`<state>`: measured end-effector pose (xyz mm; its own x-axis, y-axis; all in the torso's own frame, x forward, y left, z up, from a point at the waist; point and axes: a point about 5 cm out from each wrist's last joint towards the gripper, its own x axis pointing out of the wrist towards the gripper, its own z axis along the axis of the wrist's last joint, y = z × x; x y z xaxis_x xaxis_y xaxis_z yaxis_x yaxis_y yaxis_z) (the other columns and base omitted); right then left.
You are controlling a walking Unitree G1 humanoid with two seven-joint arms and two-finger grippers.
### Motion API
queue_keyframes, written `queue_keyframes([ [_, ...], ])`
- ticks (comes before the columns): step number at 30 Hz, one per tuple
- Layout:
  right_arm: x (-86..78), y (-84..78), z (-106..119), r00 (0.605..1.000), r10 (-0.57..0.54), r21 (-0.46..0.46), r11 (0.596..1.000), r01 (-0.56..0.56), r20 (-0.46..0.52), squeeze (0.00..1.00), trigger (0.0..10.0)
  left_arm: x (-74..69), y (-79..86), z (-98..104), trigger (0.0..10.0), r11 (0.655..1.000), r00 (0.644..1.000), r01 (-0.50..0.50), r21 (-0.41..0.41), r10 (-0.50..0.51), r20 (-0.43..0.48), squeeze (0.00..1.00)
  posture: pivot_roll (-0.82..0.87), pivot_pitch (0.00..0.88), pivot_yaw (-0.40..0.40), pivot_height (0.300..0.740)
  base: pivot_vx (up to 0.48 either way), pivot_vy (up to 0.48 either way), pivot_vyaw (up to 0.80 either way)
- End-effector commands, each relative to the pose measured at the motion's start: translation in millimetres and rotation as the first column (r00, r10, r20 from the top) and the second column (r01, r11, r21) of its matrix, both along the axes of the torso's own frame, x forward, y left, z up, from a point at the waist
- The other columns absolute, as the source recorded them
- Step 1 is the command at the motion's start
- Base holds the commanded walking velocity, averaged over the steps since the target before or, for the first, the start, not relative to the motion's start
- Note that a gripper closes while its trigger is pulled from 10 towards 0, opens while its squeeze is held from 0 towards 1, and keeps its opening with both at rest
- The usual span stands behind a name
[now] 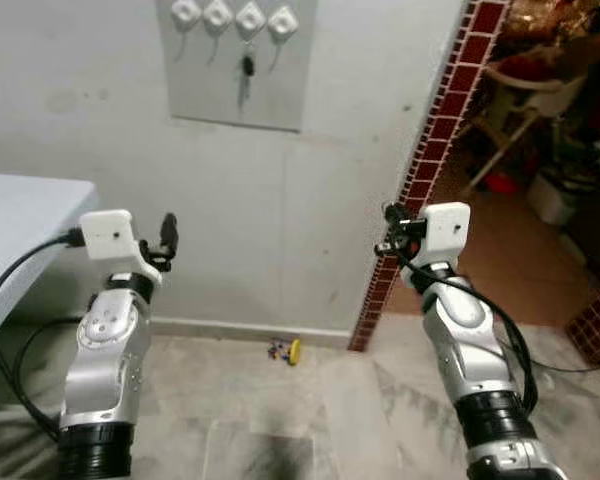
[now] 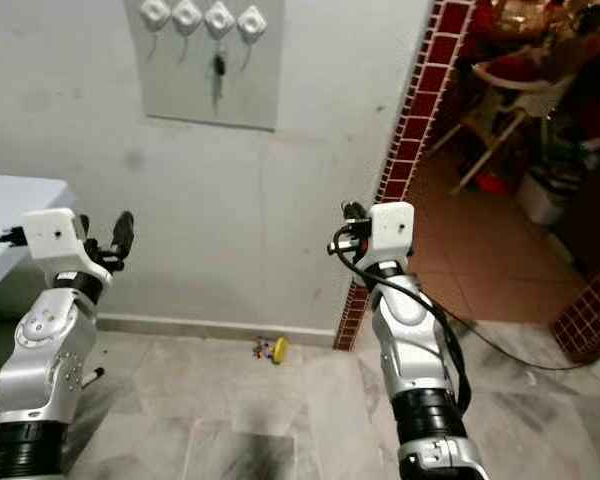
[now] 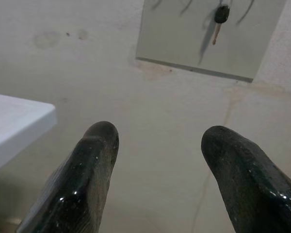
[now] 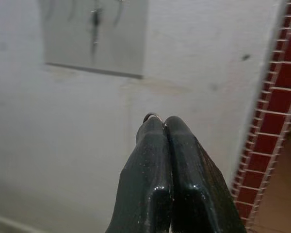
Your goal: Hang keys on a hook
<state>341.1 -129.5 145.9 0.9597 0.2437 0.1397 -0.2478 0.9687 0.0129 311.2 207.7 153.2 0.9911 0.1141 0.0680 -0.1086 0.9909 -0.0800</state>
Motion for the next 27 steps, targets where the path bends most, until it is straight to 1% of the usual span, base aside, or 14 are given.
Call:
queue_keyframes([
  [1, 2.1, -3.6, 9, 0.999, -0.016, -0.004, 1.000, 0.016, 0.028, 0.00, 10.0, 0.6, 0.8, 3, 10.0, 1.000, 1.000, -0.007, -0.002, 0.007, 0.006, 0.00, -0.10, 0.000, -0.056, 0.724, 0.000, 0.000, 0.00],
  [13, -0.8, -14.0, 4, 0.999, -0.047, 0.001, 0.999, 0.047, 0.005, 0.00, 10.0, 0.2, 4.9, 2, 10.0, 1.000, 1.000, -0.013, -0.013, 0.013, -0.002, 0.00, -0.11, 0.000, -0.052, 0.724, 0.000, 0.000, 0.00],
  [23, -2.5, -14.9, 4, 0.999, -0.051, 0.009, 0.999, 0.051, -0.003, 0.00, 10.0, 0.4, 4.4, 2, 10.0, 1.000, 1.000, -0.012, -0.024, 0.012, -0.005, 0.00, -0.11, 0.000, -0.051, 0.724, 0.000, 0.000, 0.00],
  [27, -3.3, -16.5, 4, 0.999, -0.049, -0.003, 0.999, 0.049, 0.000, 0.00, 10.0, 0.3, 6.4, 2, 10.0, 1.000, 1.000, -0.015, -0.027, 0.015, -0.002, 0.00, -0.11, 0.000, -0.048, 0.724, 0.000, 0.000, 0.00],
])
